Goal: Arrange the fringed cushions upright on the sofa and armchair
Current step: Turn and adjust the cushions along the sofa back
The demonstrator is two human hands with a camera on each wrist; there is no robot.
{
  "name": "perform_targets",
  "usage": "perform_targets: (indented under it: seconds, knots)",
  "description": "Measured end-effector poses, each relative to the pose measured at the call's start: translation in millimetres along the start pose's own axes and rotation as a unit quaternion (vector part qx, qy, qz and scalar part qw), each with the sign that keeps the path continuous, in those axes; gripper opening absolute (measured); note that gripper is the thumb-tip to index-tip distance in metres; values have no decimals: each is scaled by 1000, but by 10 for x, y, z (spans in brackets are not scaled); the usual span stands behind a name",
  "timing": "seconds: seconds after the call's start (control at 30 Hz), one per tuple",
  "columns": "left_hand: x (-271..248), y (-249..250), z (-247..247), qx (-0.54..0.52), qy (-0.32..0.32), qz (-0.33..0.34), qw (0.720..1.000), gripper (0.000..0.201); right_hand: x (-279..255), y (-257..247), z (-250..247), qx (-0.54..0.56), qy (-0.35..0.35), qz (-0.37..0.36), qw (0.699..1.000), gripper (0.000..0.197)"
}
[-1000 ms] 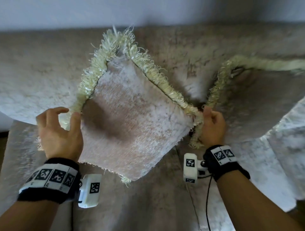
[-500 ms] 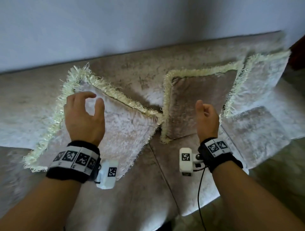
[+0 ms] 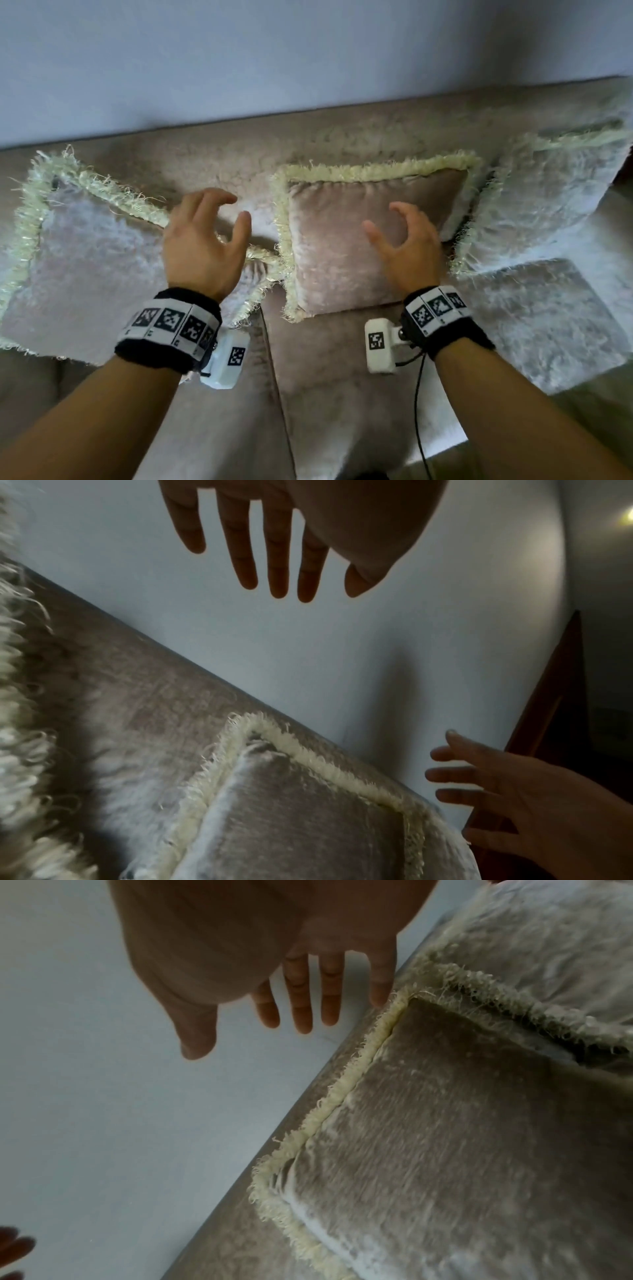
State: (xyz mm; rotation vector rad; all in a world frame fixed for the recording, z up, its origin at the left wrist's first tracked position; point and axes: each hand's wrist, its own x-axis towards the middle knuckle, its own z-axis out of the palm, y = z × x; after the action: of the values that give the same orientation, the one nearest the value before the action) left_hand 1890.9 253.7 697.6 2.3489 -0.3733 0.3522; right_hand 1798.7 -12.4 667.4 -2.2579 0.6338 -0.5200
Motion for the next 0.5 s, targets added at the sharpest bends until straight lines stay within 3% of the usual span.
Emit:
perform_targets:
  seconds: [0.17,0.5]
  knots:
    - [-82,560,513,61,-54,13,997,48,323,424,-470,-41,-73,0,997,64]
    - [2,916,978,145,-93,64,983,49,557,1000,-689,-87,-76,-4,993,74]
